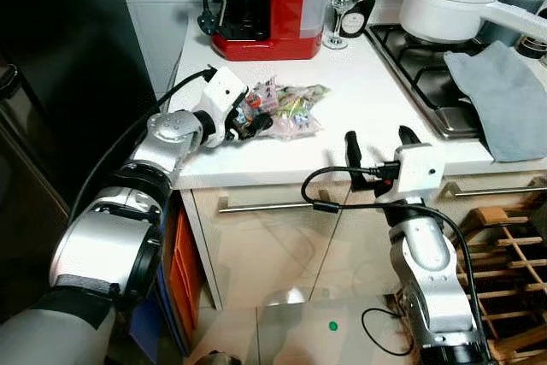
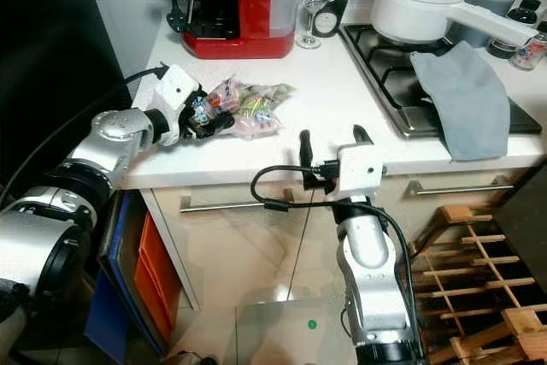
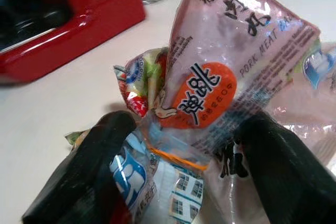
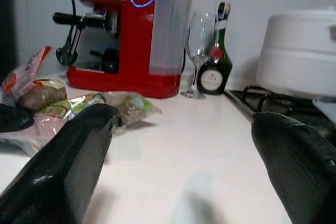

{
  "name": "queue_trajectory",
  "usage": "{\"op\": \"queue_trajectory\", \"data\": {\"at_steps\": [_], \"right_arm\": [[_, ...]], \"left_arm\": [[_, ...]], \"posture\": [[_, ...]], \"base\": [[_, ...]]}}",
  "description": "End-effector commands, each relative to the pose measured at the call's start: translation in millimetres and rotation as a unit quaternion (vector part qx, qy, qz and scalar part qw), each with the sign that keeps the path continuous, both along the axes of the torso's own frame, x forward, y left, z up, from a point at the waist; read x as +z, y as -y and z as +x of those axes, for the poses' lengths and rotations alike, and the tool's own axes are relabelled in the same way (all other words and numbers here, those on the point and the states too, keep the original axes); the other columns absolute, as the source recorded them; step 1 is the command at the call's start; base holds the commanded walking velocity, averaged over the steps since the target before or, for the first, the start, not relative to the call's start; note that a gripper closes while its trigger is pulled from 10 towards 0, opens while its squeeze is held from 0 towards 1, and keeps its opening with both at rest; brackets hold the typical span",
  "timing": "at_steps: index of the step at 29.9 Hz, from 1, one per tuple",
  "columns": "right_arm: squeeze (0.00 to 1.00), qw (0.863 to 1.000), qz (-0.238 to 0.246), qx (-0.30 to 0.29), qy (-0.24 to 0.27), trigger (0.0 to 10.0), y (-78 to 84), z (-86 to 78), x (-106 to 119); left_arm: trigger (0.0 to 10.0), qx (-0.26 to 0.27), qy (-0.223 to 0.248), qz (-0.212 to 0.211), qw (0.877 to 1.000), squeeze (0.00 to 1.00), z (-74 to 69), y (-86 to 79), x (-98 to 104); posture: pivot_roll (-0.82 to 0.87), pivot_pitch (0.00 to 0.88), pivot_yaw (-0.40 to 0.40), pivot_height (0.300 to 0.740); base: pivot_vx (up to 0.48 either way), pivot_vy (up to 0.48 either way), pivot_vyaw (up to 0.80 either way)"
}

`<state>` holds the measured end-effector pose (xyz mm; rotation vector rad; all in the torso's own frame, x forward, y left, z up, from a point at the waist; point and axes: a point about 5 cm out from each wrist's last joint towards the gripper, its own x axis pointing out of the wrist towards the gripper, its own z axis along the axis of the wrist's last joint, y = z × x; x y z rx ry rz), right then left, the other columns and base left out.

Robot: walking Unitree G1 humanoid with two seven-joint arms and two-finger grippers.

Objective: Restocking fridge

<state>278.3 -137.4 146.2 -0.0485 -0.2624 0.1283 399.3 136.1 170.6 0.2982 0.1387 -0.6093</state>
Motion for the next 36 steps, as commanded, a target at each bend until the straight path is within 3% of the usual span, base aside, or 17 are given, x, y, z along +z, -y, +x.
{"op": "queue_trajectory", "data": {"at_steps": [1,5,9,17,21,25,29,30,31,32,34,36], "right_arm": [[0.00,1.000,0.002,-0.002,-0.008,10.0,0.2,4.6,-3.3],[0.00,1.000,0.010,-0.004,-0.009,10.0,-1.8,9.8,-3.0],[0.00,1.000,0.003,0.010,-0.013,10.0,-3.4,15.7,-4.3],[0.00,1.000,0.000,0.020,-0.010,10.0,-5.3,22.9,-3.6],[0.00,1.000,0.000,0.024,-0.007,10.0,-7.2,26.4,-3.0],[0.00,0.999,0.011,0.032,0.015,10.0,-20.7,39.9,10.2],[0.00,1.000,0.012,0.018,0.014,10.0,-11.1,43.2,11.0],[0.00,1.000,0.004,-0.006,0.018,10.0,2.2,42.2,11.2],[0.00,1.000,0.004,-0.006,0.018,10.0,2.2,42.2,11.2],[0.00,0.999,0.002,-0.025,0.024,10.0,10.9,40.2,11.7],[0.00,0.999,0.003,-0.039,0.028,10.0,15.7,38.6,12.2],[0.00,0.998,0.001,-0.049,0.034,10.0,17.8,36.6,13.1]], "left_arm": [[0.0,0.028,-0.028,-0.037,0.999,0.00,-4.2,1.4,-16.5],[0.0,0.045,-0.034,-0.054,0.997,0.00,-12.1,4.1,-35.1],[0.0,0.055,-0.014,-0.077,0.995,0.00,-13.7,8.9,-35.3],[0.0,0.048,0.100,-0.156,0.981,0.00,-8.4,18.6,11.3],[0.0,0.043,0.136,-0.154,0.978,0.00,-7.3,21.8,28.4],[0.0,0.063,0.208,-0.187,0.958,0.00,-11.3,17.4,62.8],[0.0,0.089,0.253,-0.211,0.940,0.00,-26.2,8.1,74.9],[0.0,0.095,0.296,-0.210,0.927,0.00,-47.6,8.7,81.8],[0.0,0.095,0.296,-0.210,0.927,0.00,-47.6,8.7,81.8],[0.0,0.093,0.333,-0.207,0.915,0.00,-67.8,13.4,87.5],[0.0,0.094,0.350,-0.205,0.909,0.00,-78.2,17.1,90.3],[0.0,0.099,0.343,-0.205,0.912,0.00,-80.1,19.7,88.1]], "posture": [[-0.13,0.000,0.026,0.740],[-0.11,0.000,0.014,0.740],[-0.09,0.000,-0.003,0.740],[-0.07,0.000,-0.023,0.740],[-0.06,0.000,-0.023,0.740],[-0.05,0.000,-0.034,0.740],[-0.04,0.000,-0.043,0.740],[-0.05,0.000,-0.041,0.740],[-0.05,0.000,-0.041,0.740],[-0.05,0.000,-0.032,0.740],[-0.05,0.000,-0.029,0.740],[-0.05,0.000,-0.030,0.740]], "base": [[0.000,0.000,0.00],[0.000,0.000,0.00],[0.000,0.000,0.00],[0.000,0.000,0.00],[0.000,0.000,0.00],[0.000,0.000,0.00],[0.000,0.000,0.00],[0.000,0.000,0.00],[0.000,0.000,0.00],[0.000,0.000,0.00],[0.000,0.000,0.00],[0.000,0.000,0.00]]}}
